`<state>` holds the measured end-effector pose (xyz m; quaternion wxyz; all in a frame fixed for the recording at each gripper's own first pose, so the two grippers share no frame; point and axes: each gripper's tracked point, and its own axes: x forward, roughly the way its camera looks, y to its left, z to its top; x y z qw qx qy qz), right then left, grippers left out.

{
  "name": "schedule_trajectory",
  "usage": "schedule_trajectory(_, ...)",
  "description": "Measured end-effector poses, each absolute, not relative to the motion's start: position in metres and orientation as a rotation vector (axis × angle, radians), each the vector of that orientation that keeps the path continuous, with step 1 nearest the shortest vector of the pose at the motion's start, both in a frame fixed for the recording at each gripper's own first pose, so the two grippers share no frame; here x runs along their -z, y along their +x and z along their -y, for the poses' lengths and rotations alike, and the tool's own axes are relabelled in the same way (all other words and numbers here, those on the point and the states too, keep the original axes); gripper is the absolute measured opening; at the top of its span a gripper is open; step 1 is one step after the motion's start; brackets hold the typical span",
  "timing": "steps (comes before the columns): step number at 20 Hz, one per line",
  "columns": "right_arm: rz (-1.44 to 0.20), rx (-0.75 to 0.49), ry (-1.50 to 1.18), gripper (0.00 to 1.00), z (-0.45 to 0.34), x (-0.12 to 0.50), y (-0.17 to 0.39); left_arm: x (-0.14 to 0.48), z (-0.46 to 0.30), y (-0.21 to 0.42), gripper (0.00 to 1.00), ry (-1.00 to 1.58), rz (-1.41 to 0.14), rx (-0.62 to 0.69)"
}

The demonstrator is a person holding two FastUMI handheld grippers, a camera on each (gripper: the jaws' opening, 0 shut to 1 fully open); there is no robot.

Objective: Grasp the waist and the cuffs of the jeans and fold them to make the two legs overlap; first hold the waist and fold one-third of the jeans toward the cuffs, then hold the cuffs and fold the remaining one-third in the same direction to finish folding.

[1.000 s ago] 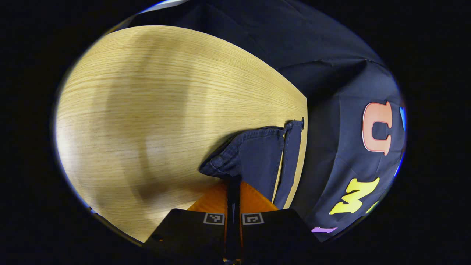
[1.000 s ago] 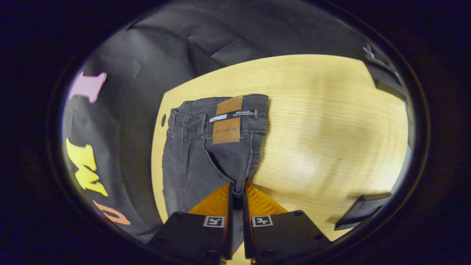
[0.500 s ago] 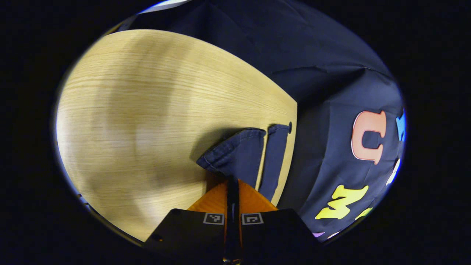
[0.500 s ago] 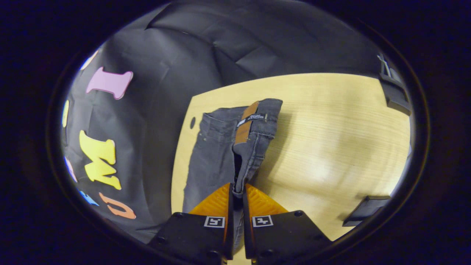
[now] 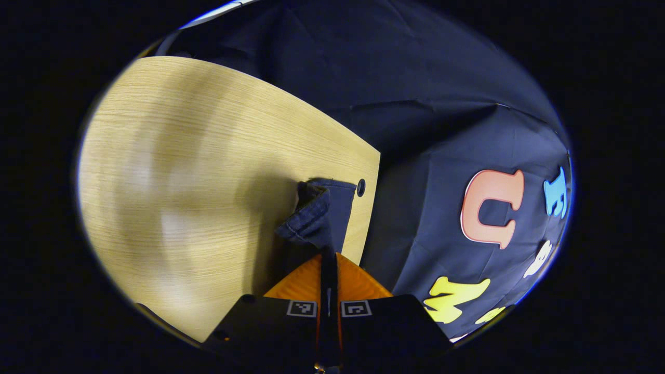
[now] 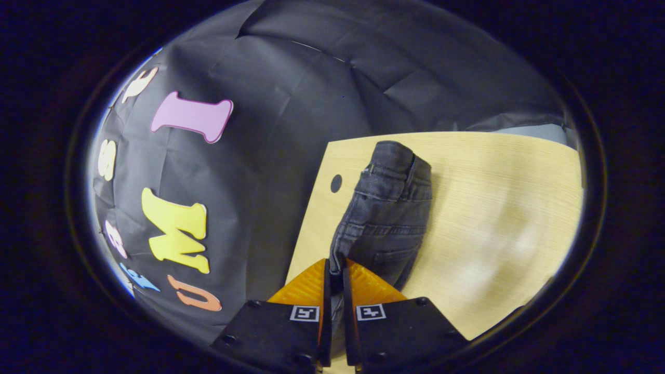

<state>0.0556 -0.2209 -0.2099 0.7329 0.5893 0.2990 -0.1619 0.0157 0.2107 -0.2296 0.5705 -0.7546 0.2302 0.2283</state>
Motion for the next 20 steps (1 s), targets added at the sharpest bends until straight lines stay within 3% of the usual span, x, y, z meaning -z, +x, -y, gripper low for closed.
schedule_trajectory(11, -0.672, 0.32, 1.306, 0.13, 0.222, 0.253, 0.169, 0.266, -0.208, 0.137, 0.04, -1.695, -0.557, -0.566)
schedule_trajectory(20, -0.743, 0.392, 1.253, 0.13, 0.218, 0.333, 0.21, 0.337, -0.2, 0.177, 0.03, -1.604, -0.674, -0.656)
